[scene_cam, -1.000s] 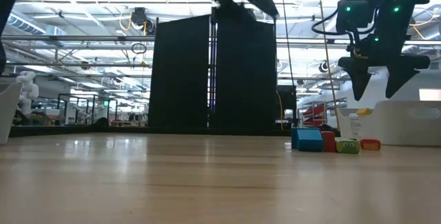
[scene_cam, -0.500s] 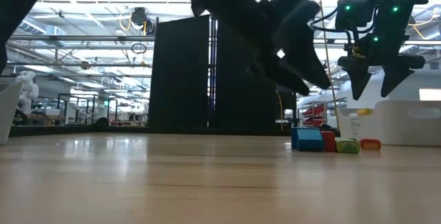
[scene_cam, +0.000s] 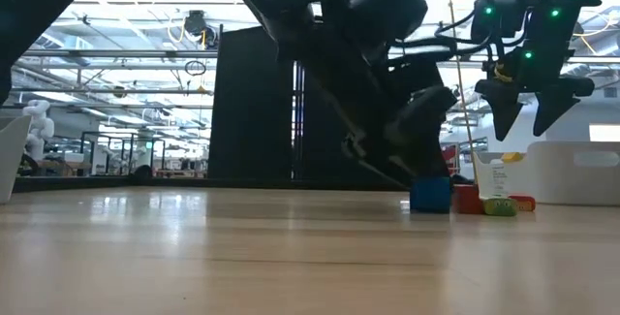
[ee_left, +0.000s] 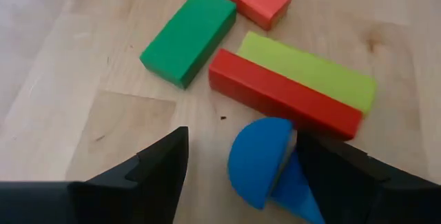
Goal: Sort blocks by size
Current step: Put the blue half cylindrical block into the gray bin
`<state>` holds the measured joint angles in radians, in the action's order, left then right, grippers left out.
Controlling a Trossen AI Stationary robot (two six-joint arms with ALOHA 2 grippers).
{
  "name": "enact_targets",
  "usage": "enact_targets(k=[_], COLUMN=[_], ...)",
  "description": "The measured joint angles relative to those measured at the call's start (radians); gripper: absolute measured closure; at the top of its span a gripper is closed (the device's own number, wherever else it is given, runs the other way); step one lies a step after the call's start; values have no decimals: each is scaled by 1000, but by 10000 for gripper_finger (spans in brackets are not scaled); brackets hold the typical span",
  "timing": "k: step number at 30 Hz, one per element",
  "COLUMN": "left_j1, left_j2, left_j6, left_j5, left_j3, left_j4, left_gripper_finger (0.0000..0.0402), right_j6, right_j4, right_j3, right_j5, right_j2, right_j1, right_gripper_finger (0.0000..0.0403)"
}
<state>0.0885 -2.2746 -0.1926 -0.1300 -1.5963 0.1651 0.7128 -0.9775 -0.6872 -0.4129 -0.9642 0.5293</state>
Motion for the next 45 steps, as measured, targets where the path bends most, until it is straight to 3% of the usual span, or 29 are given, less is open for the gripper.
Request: enact_targets(k=[4, 12, 18, 23, 29, 36, 40, 45], left_j1=[-5, -23, -24, -21, 18, 205, 332, 461], left_j2=[-9, -7, 38, 205, 411, 515, 516, 578], left_j6=[-7, 35, 68, 35, -139, -409, -585, -900], left_j5=[-1, -5, -7, -9, -9, -10, -11, 51], left_j3=[3, 1, 5, 1, 2, 2, 26, 160], left_j4=[18, 52, 71, 249, 689, 1066, 1165, 1164], left_gripper_finger=[173, 327, 330, 330, 330, 330, 330, 330], right_j6=[-3, -23, -29, -48, -67, -97, -108, -126], right_j4=[0, 1, 1, 7, 48, 120, 145, 144], right_j3=[0, 0, 0, 0, 0, 0, 0, 0], right_j5=[0, 0, -4, -5, 3, 53, 53, 54], right_j2=[0, 0, 0, 0, 0, 0, 0, 0], right_j1=[0, 0, 0, 0, 0, 0, 0, 0], right_gripper_finger=[26, 26, 26, 26, 26, 26, 26, 26])
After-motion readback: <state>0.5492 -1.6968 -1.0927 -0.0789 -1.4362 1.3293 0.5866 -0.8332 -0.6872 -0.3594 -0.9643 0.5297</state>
